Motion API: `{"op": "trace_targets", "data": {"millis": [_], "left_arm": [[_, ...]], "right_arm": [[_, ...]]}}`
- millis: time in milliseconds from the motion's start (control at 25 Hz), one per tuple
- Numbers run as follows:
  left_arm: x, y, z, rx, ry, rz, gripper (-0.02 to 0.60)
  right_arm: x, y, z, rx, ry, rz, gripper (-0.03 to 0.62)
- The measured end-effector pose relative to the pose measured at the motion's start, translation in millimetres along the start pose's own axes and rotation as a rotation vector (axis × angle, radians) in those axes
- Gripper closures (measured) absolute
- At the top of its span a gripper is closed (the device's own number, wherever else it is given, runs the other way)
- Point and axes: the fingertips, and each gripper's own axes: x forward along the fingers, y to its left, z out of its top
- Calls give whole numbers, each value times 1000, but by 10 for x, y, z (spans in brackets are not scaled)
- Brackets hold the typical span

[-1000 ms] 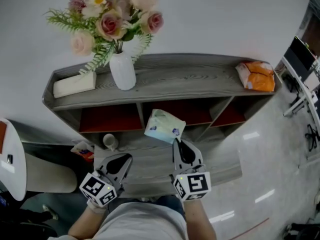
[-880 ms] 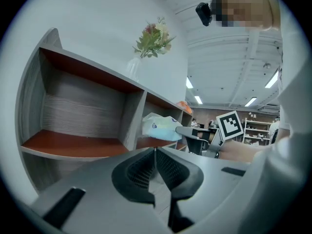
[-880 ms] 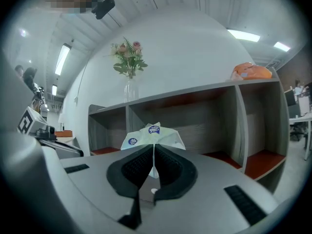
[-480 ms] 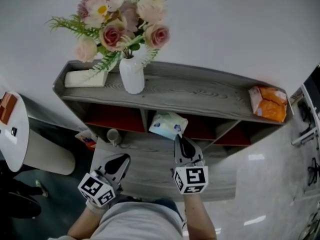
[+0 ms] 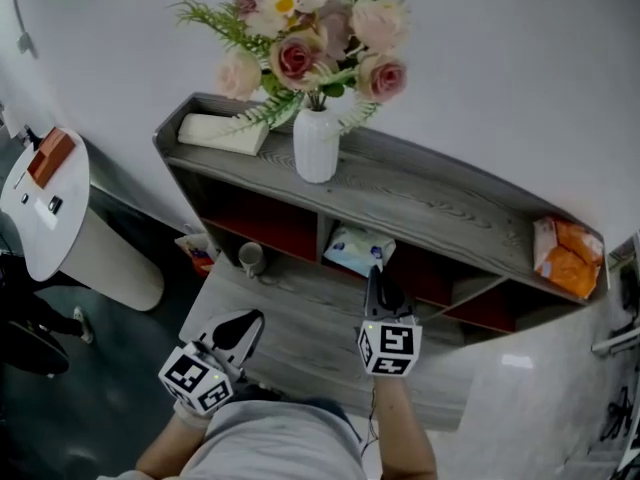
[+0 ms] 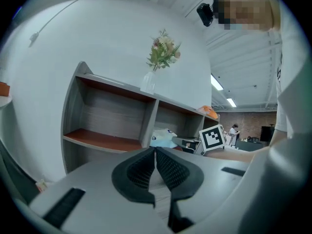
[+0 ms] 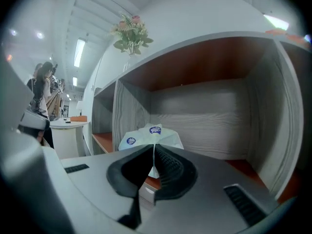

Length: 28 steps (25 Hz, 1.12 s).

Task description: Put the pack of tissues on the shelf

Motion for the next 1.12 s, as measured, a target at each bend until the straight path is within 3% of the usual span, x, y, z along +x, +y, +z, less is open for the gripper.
{"op": "trace_targets", "data": {"millis": [400,1120], "left_arm": [[-85,34,-35,-10,-7,57,563],[-42,73,-81,-16,8,20,563]], "right_arm": [[141,-153,9,-60,12,-74,569],[178,-152,-133,14,45,-63,566]]}}
